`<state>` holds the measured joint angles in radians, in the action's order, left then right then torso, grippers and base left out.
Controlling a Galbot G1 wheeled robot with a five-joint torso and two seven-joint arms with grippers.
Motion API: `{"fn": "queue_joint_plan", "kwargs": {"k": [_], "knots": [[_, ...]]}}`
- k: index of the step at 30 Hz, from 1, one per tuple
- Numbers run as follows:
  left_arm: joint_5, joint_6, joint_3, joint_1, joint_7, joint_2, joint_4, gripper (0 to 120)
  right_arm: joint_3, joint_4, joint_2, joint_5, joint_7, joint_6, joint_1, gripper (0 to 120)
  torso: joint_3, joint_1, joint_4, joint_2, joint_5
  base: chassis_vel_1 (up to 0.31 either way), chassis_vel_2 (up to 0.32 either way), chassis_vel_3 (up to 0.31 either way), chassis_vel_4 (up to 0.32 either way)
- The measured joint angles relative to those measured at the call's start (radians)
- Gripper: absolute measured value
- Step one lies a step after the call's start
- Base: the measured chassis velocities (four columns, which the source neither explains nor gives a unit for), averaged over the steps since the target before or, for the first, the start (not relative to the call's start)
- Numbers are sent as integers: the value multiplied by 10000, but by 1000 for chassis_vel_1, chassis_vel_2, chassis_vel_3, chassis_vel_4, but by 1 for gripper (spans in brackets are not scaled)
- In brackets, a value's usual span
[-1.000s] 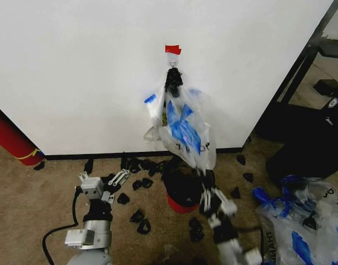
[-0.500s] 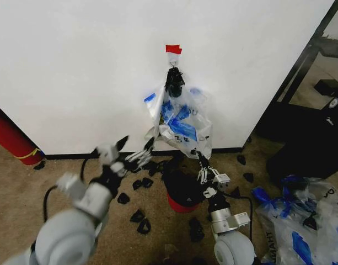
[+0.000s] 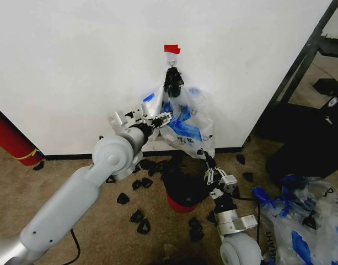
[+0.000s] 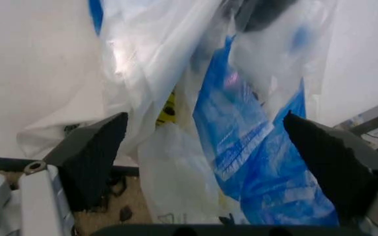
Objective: Pick up the garbage bag from the wall and place it over the trash bin.
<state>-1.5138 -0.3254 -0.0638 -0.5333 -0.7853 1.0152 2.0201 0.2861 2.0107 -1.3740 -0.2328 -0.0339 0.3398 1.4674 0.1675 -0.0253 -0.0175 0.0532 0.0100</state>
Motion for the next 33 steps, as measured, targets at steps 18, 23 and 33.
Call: {"fn": "queue_joint_plan", "kwargs": {"k": [18, 23, 33], "knots": [[181, 337, -230, -118, 154, 423, -525, 37, 19, 45, 144, -211, -33, -62, 52, 0, -1, 1, -5, 0, 0, 0, 0, 0, 0], [215, 438, -198, -232, 248, 408, -432, 20, 4, 51, 145, -215, -40, -91, 27, 0, -1, 1, -5, 0, 0, 0, 0, 0, 0], [254, 706, -157, -371, 392, 482, -139, 0, -3, 161, 173, -357, -118, -185, 57, 0, -1, 1, -5, 0, 0, 0, 0, 0, 0]]}}
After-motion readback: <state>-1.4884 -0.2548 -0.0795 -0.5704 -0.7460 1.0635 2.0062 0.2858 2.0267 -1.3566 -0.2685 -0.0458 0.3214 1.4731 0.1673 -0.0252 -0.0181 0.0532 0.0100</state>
